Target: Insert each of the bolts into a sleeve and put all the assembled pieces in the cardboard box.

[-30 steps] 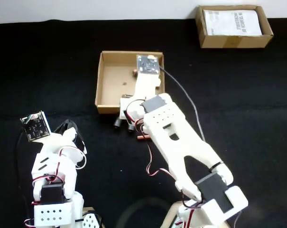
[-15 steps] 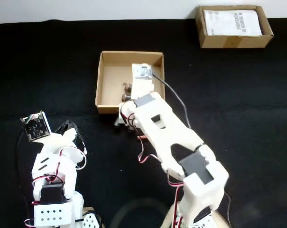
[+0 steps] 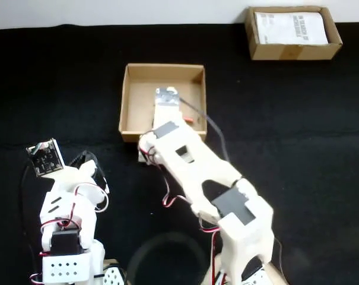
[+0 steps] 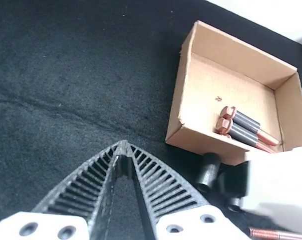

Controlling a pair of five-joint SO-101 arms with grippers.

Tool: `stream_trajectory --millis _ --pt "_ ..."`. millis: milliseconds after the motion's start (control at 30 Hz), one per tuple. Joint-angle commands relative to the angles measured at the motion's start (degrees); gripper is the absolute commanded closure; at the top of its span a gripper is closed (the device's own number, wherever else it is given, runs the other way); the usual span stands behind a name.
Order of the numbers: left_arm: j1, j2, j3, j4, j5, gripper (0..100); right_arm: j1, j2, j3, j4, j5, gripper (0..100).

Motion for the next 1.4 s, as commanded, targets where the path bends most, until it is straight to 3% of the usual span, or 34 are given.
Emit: stream_trajectory --millis 0,100,167,300,400,667,867,1033,1167,1367 --pt "0.8 -0.3 1.0 0.1 0.0 99 -0.7 -0.1 -1.9 0.3 -0.7 84.3" --pt "0.8 -0.3 1.0 0.1 0.0 99 -0.7 0.0 -1.7 -0.9 -0.7 87.7" --pt "0.8 -0.3 1.0 0.1 0.0 99 -0.4 0.7 -1.8 -1.5 -0.6 98.5" --pt "0.8 -0.3 1.0 0.1 0.0 99 2.3 4.5 -2.4 -0.4 -0.4 99.2" --pt "0.8 -0.3 1.0 0.1 0.0 99 4.7 3.6 -8.0 8.0 0.3 99.1" --pt "0.9 -0.3 1.0 -0.1 0.0 99 13.1 -4.4 -42.7 29.8 12.7 99.1" --pt "0.9 -0.3 1.0 -0.2 0.0 99 15.1 -10.9 -58.1 45.8 13.9 99.1" --pt "0.9 -0.2 1.0 0.0 0.4 99 18.5 -20.0 -58.1 47.4 14.1 99.1" --pt "0.9 -0.2 1.0 0.7 0.1 99 19.0 -28.9 -56.6 48.3 18.5 99.1" --pt "0.9 -0.2 1.0 1.7 0.1 99 21.5 -47.8 -39.0 48.1 19.8 99.1"
